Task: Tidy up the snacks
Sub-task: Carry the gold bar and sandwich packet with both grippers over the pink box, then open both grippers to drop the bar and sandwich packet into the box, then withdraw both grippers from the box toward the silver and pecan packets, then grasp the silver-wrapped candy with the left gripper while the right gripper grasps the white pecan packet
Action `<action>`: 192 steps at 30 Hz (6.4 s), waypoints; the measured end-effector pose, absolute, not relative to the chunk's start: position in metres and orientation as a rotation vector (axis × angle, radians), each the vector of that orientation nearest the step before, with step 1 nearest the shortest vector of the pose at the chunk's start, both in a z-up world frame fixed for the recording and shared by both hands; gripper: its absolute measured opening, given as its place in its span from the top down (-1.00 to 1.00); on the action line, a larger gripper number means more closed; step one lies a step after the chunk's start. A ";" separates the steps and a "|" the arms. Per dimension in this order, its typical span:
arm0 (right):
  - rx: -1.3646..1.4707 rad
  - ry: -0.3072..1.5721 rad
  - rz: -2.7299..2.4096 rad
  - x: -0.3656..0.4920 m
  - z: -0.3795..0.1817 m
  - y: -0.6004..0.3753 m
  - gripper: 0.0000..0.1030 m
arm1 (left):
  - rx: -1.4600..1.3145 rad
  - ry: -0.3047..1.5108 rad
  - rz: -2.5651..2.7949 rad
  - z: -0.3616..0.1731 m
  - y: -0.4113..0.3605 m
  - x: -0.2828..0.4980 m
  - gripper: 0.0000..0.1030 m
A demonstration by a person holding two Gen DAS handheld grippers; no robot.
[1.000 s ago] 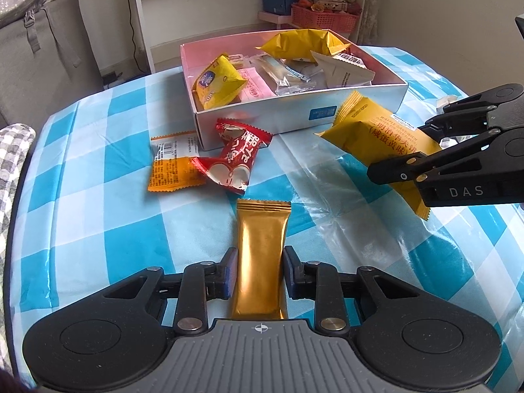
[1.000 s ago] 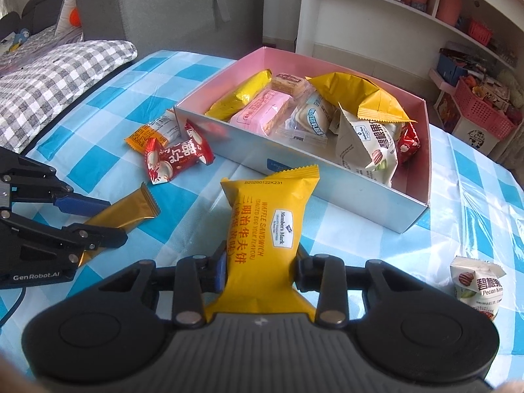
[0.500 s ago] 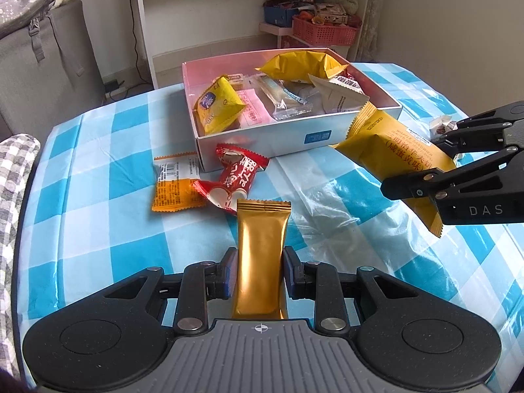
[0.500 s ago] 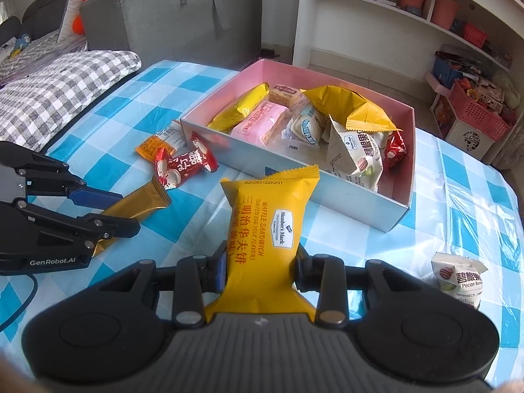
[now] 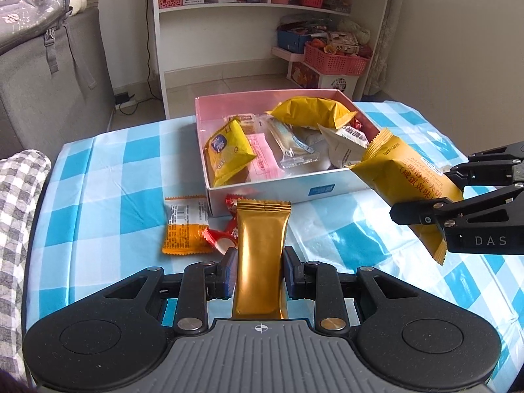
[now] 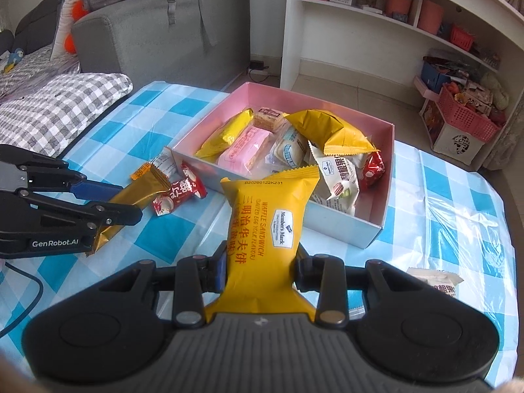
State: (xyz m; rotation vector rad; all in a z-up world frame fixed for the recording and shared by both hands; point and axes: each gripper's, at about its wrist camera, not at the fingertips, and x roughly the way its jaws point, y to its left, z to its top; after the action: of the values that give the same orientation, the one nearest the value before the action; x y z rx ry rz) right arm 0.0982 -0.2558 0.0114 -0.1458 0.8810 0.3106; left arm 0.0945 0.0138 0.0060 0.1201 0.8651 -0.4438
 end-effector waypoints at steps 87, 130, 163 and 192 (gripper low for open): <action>-0.044 0.862 0.223 0.133 0.018 -0.284 -0.72 | 0.188 0.863 -0.432 -0.003 -0.022 0.114 -0.67; -0.235 0.879 0.227 0.055 -0.029 -0.403 -0.91 | 0.334 0.751 -0.697 -0.041 -0.141 0.023 -0.87; -0.055 0.894 0.194 0.113 -0.056 -0.422 -0.19 | 0.330 0.716 -0.809 -0.065 -0.209 0.054 0.15; -0.132 0.872 0.199 0.104 -0.041 -0.400 0.12 | 0.303 0.702 -0.748 -0.049 -0.153 0.051 0.24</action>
State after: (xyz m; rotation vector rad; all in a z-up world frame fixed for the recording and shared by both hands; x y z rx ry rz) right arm 0.1042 -0.3996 -0.0406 -0.1319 0.8720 0.1987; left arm 0.0513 -0.1530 -0.0490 0.3032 0.7023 -0.7478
